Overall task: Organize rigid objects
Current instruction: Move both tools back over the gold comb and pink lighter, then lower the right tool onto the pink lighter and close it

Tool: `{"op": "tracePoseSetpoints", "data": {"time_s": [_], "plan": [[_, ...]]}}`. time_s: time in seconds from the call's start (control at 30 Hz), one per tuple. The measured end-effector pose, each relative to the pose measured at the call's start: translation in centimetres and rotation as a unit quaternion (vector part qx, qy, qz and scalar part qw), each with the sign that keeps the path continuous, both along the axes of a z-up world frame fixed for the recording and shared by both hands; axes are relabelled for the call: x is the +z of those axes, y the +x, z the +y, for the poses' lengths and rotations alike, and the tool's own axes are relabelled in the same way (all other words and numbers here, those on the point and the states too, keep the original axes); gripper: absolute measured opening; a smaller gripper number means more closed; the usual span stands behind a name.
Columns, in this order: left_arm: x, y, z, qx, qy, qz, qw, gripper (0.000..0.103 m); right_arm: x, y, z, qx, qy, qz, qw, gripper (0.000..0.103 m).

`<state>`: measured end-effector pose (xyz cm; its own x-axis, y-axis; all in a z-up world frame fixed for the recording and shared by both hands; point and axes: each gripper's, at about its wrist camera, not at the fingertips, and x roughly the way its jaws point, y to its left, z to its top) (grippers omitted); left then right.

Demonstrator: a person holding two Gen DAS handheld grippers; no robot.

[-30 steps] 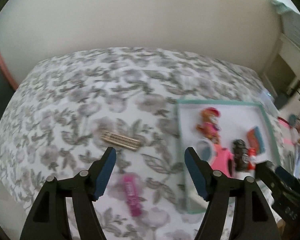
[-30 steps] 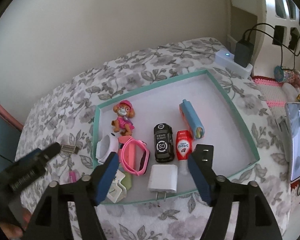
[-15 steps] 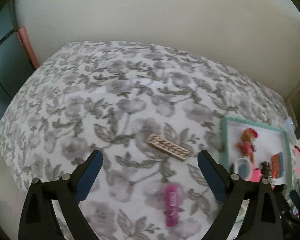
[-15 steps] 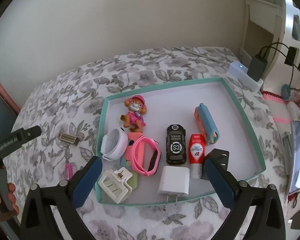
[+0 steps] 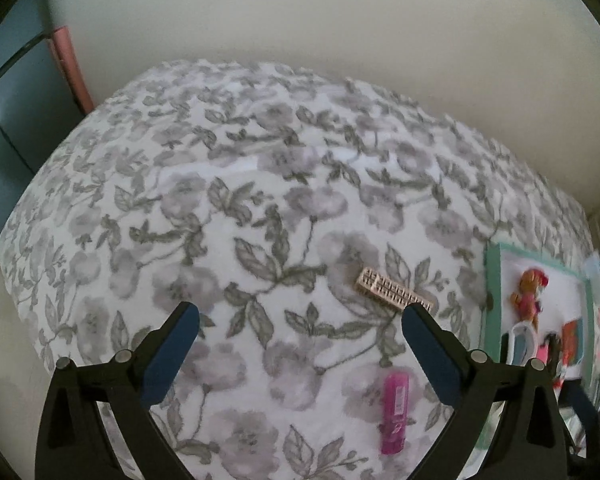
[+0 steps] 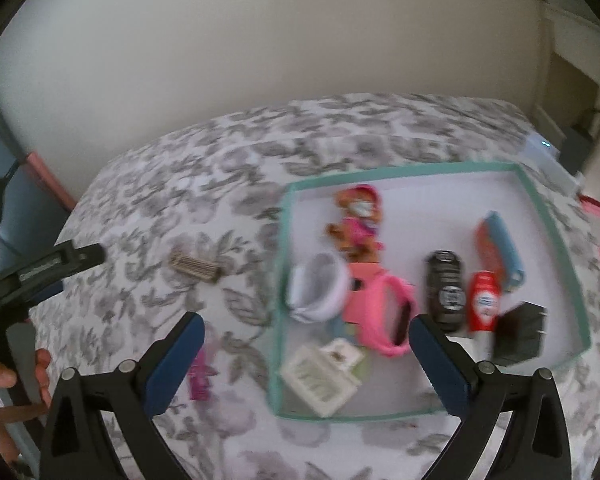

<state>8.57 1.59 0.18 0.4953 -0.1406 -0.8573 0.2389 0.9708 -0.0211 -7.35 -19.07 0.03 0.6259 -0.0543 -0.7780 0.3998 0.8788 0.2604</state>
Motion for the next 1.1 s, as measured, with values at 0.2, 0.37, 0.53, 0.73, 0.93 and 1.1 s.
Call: {"op": "tracePoseSetpoints", "data": {"time_s": [0.2,0.37,0.53,0.73,0.93,1.1], "plan": [[-2.5,0.8,0.3,0.001,0.014,0.04,0.9991,0.101,-1.0,2.2,3.0,0.036,-0.01,0.018,0.999,0.103],[-5.2,1.4,0.9,0.013,0.035,0.078,0.9962,0.101,-2.1,3.5,4.8,0.061,-0.001,0.03,0.998,0.103],[-5.6,1.8,1.7,0.031,0.025,0.086,0.9955,0.101,-3.4,4.7,5.9,0.072,0.009,0.045,0.996,0.094],[-5.4,2.2,2.5,0.046,0.011,0.087,0.9951,0.101,-5.2,5.8,6.8,0.084,0.012,0.068,0.994,0.084],[-5.6,2.7,2.6,0.05,0.001,0.089,0.9948,0.101,-6.4,6.7,7.8,0.1,0.014,0.081,0.992,0.079],[-5.4,2.9,2.6,0.053,-0.003,0.085,0.995,0.101,-7.4,7.2,9.0,0.116,0.003,0.1,0.988,0.07]]}}
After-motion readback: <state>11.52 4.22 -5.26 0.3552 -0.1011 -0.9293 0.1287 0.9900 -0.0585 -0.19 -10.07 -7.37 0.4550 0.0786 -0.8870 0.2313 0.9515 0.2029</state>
